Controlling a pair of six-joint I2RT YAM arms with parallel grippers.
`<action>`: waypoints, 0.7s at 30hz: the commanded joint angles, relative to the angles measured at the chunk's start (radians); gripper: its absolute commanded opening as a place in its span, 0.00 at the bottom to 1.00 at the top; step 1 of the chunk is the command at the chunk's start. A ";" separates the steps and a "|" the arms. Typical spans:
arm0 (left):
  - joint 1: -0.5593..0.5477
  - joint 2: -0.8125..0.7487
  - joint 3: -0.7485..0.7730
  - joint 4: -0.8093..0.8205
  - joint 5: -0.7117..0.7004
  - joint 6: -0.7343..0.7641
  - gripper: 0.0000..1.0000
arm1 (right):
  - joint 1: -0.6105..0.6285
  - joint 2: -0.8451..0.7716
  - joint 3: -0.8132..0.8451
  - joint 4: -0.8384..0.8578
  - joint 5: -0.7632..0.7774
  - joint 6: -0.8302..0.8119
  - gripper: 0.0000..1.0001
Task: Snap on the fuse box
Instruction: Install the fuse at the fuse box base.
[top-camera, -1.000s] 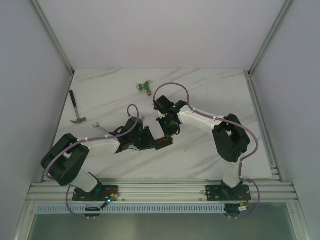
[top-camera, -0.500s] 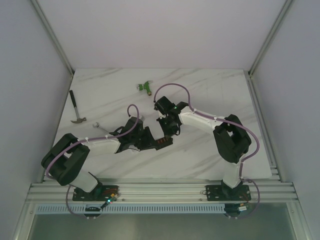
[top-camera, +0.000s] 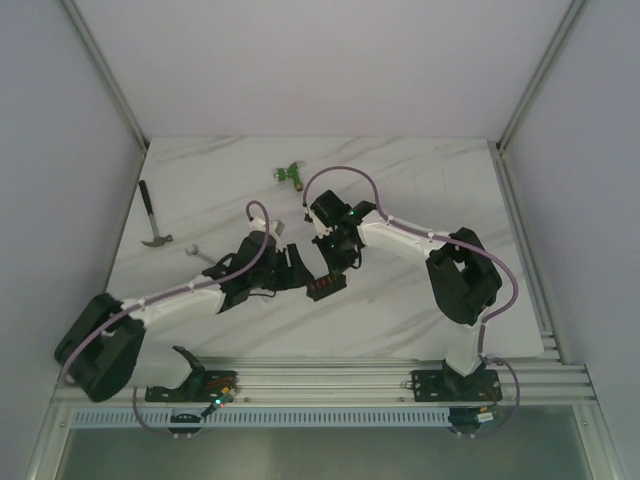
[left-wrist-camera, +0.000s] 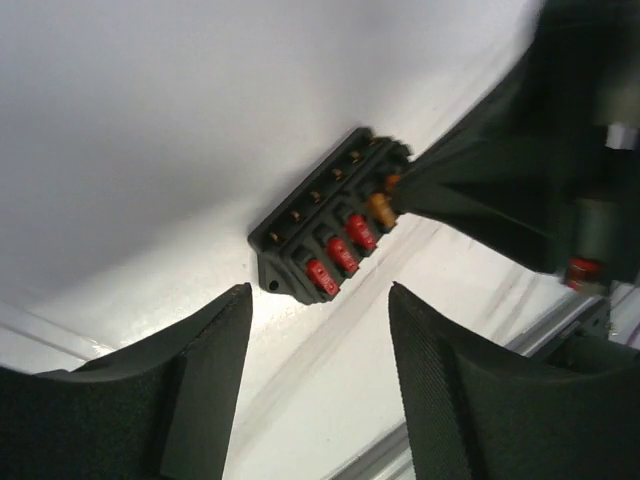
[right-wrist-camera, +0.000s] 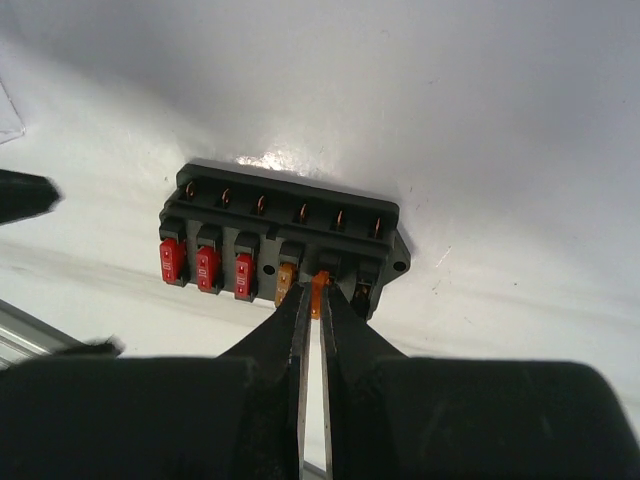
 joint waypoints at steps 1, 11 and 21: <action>-0.032 -0.137 -0.076 0.081 -0.158 0.206 0.70 | -0.008 0.054 0.007 -0.059 0.007 -0.078 0.00; -0.087 -0.157 -0.327 0.591 -0.184 0.488 0.79 | -0.008 0.062 0.029 -0.052 -0.027 -0.113 0.05; -0.172 -0.008 -0.356 0.823 -0.153 0.670 0.69 | -0.008 0.021 -0.008 -0.031 -0.038 -0.105 0.21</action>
